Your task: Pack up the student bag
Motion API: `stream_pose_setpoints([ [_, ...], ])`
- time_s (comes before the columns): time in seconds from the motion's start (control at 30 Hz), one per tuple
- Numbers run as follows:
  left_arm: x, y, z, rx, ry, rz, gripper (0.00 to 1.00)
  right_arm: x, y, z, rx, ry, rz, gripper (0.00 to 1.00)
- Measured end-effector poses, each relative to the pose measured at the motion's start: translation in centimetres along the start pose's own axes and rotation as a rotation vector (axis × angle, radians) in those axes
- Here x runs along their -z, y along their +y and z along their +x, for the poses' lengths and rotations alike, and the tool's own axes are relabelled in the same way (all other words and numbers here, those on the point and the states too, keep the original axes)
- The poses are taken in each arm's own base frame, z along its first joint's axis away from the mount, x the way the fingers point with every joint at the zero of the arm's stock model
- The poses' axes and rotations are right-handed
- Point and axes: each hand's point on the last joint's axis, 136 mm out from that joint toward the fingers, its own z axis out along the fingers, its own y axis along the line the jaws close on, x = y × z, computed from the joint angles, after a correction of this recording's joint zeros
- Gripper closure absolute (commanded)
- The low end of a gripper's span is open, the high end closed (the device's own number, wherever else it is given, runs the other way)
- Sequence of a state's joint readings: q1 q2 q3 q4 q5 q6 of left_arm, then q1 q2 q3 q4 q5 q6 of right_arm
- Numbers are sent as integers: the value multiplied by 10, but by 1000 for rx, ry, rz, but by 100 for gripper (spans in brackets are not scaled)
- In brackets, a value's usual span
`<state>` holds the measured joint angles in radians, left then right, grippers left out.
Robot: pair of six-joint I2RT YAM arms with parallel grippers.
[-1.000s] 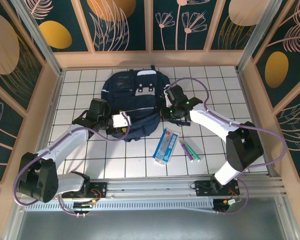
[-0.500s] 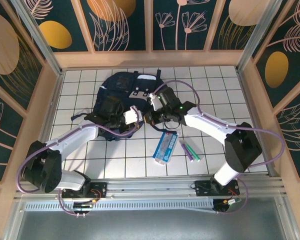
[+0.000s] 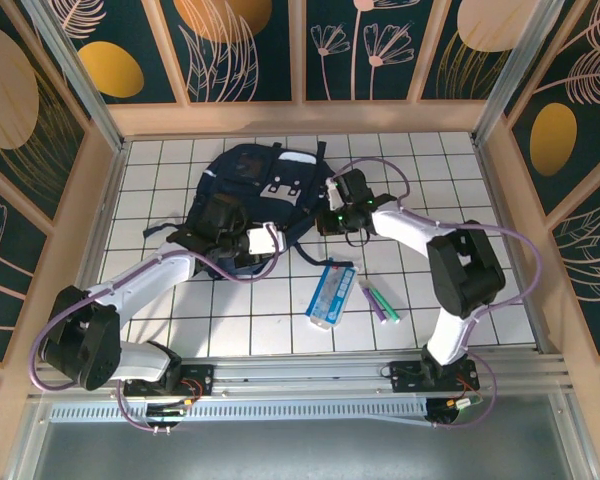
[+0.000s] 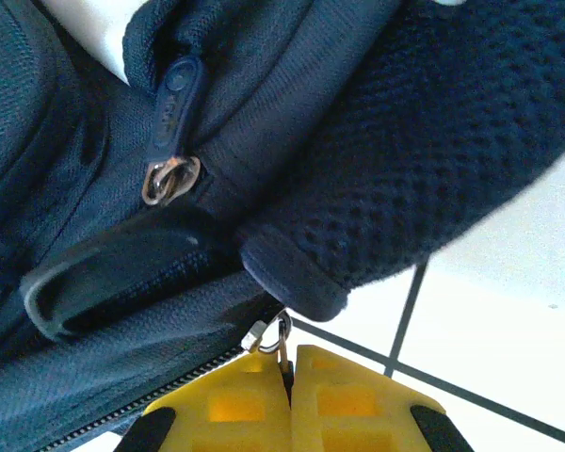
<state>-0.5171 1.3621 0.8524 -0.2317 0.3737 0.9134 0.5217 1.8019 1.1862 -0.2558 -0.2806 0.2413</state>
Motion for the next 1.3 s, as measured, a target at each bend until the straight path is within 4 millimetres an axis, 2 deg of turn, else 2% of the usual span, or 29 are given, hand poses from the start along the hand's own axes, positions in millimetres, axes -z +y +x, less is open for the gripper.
stream_pose_setpoints([
  [0.13,-1,-1,5,-25,7,-1,100,-9,5,-10,-8,11,-35,100],
  [0.17,-1,1,5,-30,5,-6,100,-9,6,-14,-8,6,-37,96],
  [0.2,0,2,5,-33,4,-9,100,-8,7,-17,-10,2,-43,86],
  [0.23,0,2,5,-34,3,-10,89,-6,7,-18,-17,1,-51,80],
  [0.27,0,1,5,-34,-1,-5,57,-5,5,-20,-22,-3,-50,75],
  [0.3,1,-1,3,-24,-9,6,47,-2,-1,-21,-29,-8,-43,70],
  [0.37,7,-7,-2,14,-27,35,46,5,-25,-25,-54,-37,6,63],
  [0.4,11,-9,-7,34,-38,43,52,13,-41,-27,-66,-53,40,60],
  [0.43,16,-7,-12,42,-48,42,55,21,-52,-28,-73,-66,62,58],
  [0.5,30,3,-27,46,-70,18,54,43,-68,-34,-65,-100,116,54],
  [0.6,48,28,-49,7,-87,-46,49,72,-61,-44,21,-157,146,52],
  [0.67,50,39,-51,-22,-59,-73,45,87,-53,-49,74,-181,153,51],
  [0.73,41,42,-40,-38,-1,-70,44,97,-47,-55,113,-198,158,50],
  [0.83,16,35,-6,-43,125,-13,42,104,-42,-65,134,-215,158,49],
  [0.9,1,28,12,-35,185,30,37,107,-40,-69,139,-222,155,47],
  [1.1,-24,22,33,-7,237,78,34,104,-40,-67,106,-216,142,46],
  [1.3,-32,24,46,-14,273,47,29,102,-35,-67,70,-213,108,45],
])
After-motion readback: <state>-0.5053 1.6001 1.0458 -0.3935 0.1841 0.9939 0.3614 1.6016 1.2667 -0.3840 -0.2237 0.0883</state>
